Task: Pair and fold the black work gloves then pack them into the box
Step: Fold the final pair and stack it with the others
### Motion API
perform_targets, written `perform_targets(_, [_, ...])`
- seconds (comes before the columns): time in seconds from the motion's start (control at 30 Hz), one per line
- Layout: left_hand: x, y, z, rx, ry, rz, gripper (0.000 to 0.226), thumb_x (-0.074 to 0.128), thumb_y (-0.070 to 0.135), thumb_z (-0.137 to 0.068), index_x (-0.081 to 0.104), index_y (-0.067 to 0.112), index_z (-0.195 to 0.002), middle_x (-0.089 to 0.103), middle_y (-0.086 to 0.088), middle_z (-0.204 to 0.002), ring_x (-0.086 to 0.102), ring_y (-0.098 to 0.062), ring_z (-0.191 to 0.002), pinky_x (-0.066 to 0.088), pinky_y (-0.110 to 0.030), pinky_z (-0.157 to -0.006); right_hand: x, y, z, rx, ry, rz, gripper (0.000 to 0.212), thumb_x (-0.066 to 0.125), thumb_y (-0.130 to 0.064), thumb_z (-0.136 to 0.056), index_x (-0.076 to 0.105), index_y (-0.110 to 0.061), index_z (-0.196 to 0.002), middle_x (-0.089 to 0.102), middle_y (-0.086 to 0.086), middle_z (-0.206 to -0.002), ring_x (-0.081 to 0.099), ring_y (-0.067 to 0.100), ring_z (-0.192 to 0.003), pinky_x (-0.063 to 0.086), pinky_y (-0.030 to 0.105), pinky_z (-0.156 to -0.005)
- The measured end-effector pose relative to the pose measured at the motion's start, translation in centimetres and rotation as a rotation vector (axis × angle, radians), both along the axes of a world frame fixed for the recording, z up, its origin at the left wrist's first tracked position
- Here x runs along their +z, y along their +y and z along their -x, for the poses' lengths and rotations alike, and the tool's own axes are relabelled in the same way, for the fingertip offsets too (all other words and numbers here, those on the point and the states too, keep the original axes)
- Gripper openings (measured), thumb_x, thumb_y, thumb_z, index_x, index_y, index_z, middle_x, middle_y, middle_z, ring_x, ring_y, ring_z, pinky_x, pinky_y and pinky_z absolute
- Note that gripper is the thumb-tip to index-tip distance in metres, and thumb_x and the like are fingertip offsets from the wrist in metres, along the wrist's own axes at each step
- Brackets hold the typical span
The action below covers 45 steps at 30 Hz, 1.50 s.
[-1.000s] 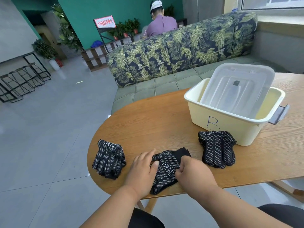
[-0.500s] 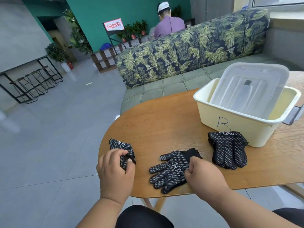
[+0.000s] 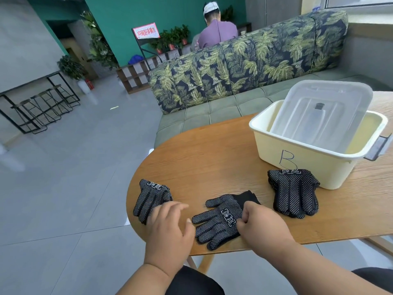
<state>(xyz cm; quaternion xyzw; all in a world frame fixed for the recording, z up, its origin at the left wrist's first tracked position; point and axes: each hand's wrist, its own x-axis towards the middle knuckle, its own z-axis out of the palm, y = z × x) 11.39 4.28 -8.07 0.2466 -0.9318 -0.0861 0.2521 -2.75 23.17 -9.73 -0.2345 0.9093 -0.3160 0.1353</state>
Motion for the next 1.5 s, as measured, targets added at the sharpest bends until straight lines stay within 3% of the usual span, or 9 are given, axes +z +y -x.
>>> perform_targets(0.2, [-2.1,1.6,1.2,0.119,-0.19,-0.321,0.027,0.059,0.041,-0.098,0.064,0.029,-0.121,0.055,0.016,-0.109,0.055,-0.003,-0.102,0.045,-0.02,-0.093,-0.4,-0.1,-0.3,0.03,0.02,0.004,0.015,0.057,-0.043,-0.093,0.049,-0.03,-0.094,0.06,-0.005,-0.075,0.056,0.014,-0.073,0.039,0.032,-0.062])
perform_targets(0.4, [-2.7,1.3,1.7,0.132,-0.188,-0.335,0.004,0.064,0.032,-0.098,0.067,0.033,-0.099,0.059,0.014,-0.095,0.054,0.003,-0.086,0.041,-0.018,-0.076,-0.2,0.1,-0.1,0.039,0.007,-0.019,0.023,0.06,-0.052,-0.09,0.054,-0.03,-0.095,0.061,-0.007,-0.078,0.059,0.013,-0.078,0.039,0.029,-0.062])
perform_targets(0.47, [-3.1,1.3,1.8,0.122,-0.177,-0.332,0.009,0.063,0.028,-0.099,0.064,0.035,-0.093,0.06,0.015,-0.092,0.052,0.004,-0.086,0.039,-0.018,-0.075,0.0,-0.1,-0.2,0.051,0.01,-0.031,0.033,0.063,-0.06,-0.087,0.052,-0.029,-0.095,0.06,-0.007,-0.077,0.056,0.013,-0.076,0.036,0.029,-0.059])
perform_targets(0.73, [-3.1,0.4,1.4,0.087,-0.127,-0.326,0.014,0.062,0.028,-0.099,0.061,0.036,-0.088,0.059,0.019,-0.088,0.058,-0.004,-0.086,0.053,-0.032,-0.079,0.1,-0.5,-0.8,0.099,0.085,-0.111,0.058,0.064,-0.077,-0.077,0.044,-0.028,-0.1,0.061,-0.009,-0.086,0.06,0.018,-0.085,0.043,0.031,-0.067])
perform_targets(0.9, [-3.5,1.6,0.0,-0.111,-0.147,-0.24,0.01,0.065,0.044,-0.094,0.065,0.037,-0.087,0.054,0.024,-0.093,0.05,0.001,-0.098,0.042,-0.021,-0.087,0.1,-0.5,-0.9,0.107,0.082,-0.108,0.058,0.066,-0.076,-0.076,0.041,-0.029,-0.099,0.059,-0.011,-0.083,0.062,0.016,-0.083,0.044,0.031,-0.065])
perform_targets(1.07, [-3.9,1.2,-0.4,-0.101,-0.191,-0.257,0.008,0.067,0.041,-0.095,0.066,0.04,-0.087,0.051,0.026,-0.097,0.046,0.0,-0.104,0.035,-0.017,-0.09,0.4,-0.4,-1.1,0.113,0.088,-0.104,0.056,0.066,-0.075,-0.078,0.041,-0.03,-0.1,0.058,-0.012,-0.083,0.057,0.014,-0.079,0.043,0.03,-0.065])
perform_targets(1.27, [-3.4,1.5,-0.3,-0.16,-0.159,-0.233,0.004,0.064,0.044,-0.093,0.066,0.042,-0.095,0.05,0.03,-0.1,0.045,0.004,-0.108,0.039,-0.017,-0.092,0.5,-0.3,-1.1,0.107,0.079,-0.104,0.055,0.066,-0.074,-0.079,0.041,-0.029,-0.1,0.059,-0.011,-0.084,0.059,0.016,-0.082,0.043,0.031,-0.067])
perform_targets(1.37, [-3.3,2.5,-0.1,-0.278,-0.186,-0.215,0.028,0.064,0.06,-0.082,0.069,0.04,-0.101,0.049,0.03,-0.102,0.043,0.006,-0.11,0.036,-0.011,-0.094,0.4,-0.4,-1.0,0.096,0.064,-0.099,0.055,0.067,-0.073,-0.077,0.042,-0.029,-0.101,0.062,-0.011,-0.089,0.065,0.017,-0.09,0.047,0.031,-0.07])
perform_targets(1.5, [-3.7,2.4,-0.2,-0.325,-0.225,-0.148,0.021,0.061,0.052,-0.086,0.072,0.039,-0.099,0.051,0.026,-0.101,0.044,0.005,-0.106,0.045,-0.021,-0.091,0.3,-0.4,-0.8,0.09,0.044,-0.104,0.053,0.066,-0.071,-0.079,0.044,-0.029,-0.102,0.063,-0.009,-0.09,0.065,0.018,-0.091,0.049,0.031,-0.072])
